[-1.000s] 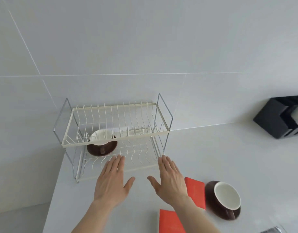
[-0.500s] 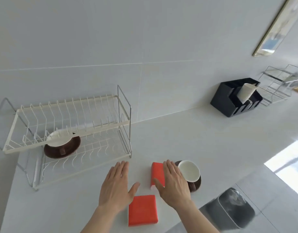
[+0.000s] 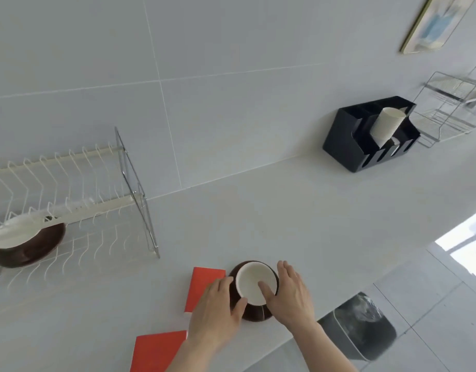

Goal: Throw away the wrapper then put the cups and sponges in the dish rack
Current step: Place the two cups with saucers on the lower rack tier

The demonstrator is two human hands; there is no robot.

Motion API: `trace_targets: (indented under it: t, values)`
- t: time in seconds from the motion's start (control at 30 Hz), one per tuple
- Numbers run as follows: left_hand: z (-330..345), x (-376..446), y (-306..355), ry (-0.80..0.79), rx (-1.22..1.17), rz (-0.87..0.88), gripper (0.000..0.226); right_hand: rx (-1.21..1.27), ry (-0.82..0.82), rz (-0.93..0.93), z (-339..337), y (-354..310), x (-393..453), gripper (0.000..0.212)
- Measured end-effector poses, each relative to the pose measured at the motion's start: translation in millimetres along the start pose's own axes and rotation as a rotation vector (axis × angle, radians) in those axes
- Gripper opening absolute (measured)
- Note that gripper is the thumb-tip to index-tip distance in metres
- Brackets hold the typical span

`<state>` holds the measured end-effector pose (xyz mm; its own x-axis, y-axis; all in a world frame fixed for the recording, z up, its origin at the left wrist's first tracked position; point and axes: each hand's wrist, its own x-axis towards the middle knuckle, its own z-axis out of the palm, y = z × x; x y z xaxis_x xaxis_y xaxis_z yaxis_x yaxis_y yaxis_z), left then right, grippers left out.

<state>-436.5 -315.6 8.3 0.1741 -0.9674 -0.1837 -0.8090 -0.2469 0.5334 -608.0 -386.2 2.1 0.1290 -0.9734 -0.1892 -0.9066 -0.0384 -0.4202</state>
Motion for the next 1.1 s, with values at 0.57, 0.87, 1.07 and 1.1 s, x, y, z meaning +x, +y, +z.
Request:
trace_targets:
  t: [0.57, 0.87, 1.07, 1.1]
  values:
    - [40, 46, 29, -0.075, -0.020, -0.472, 0.052, 0.360, -0.264, 0.197, 11, 39, 38, 0.040]
    - [43, 48, 21, -0.021, -0.146, -0.522, 0.046, 0.508, -0.278, 0.274, 11, 44, 44, 0.040]
    - [41, 48, 18, 0.014, -0.195, -0.512, 0.049, 0.552, -0.216, 0.274, 11, 44, 50, 0.039]
    - [39, 48, 18, 0.023, -0.200, -0.509, 0.050, 0.552, -0.207, 0.265, 10, 43, 52, 0.038]
